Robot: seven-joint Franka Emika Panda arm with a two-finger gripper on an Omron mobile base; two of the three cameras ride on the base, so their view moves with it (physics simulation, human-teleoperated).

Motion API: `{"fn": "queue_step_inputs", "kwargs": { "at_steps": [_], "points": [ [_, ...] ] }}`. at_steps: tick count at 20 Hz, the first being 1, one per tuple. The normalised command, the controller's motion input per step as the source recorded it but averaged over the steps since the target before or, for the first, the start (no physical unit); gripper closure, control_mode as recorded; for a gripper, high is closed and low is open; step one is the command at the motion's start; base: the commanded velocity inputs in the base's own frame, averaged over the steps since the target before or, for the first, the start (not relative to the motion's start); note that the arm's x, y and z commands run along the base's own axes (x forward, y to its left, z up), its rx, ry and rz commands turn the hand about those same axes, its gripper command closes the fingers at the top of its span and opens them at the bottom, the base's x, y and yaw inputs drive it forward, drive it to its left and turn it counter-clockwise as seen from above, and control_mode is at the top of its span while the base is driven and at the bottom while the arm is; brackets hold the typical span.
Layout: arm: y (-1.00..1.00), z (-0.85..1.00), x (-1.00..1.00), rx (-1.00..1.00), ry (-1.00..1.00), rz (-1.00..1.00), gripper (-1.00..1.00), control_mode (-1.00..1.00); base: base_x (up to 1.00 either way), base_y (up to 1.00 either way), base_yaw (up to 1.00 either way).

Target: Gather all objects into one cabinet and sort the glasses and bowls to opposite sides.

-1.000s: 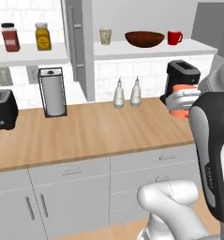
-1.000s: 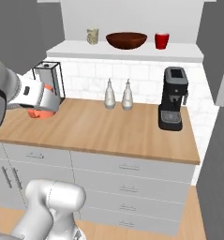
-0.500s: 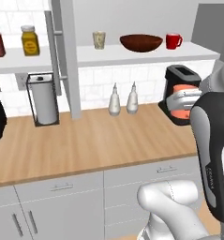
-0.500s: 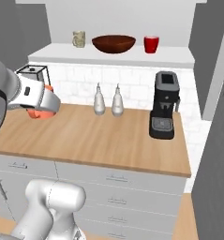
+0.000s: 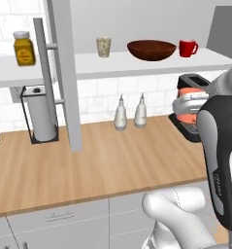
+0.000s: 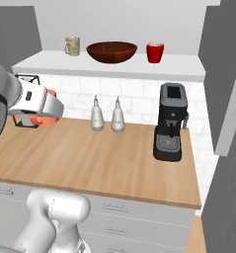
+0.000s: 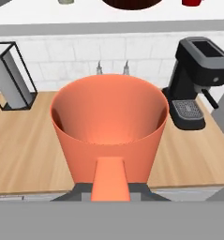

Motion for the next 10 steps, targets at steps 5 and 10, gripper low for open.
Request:
{"fn": "queue_step_inputs", "kwargs": {
  "at_steps": [5,10],
  "points": [
    [0.00,0.00,0.00,0.00,0.00,0.00,1.00,1.00,0.44,-0.24,0.00],
    [0.00,0.00,0.00,0.00,0.00,0.00,1.00,1.00,0.36,-0.17,0.00]
  ]
}}
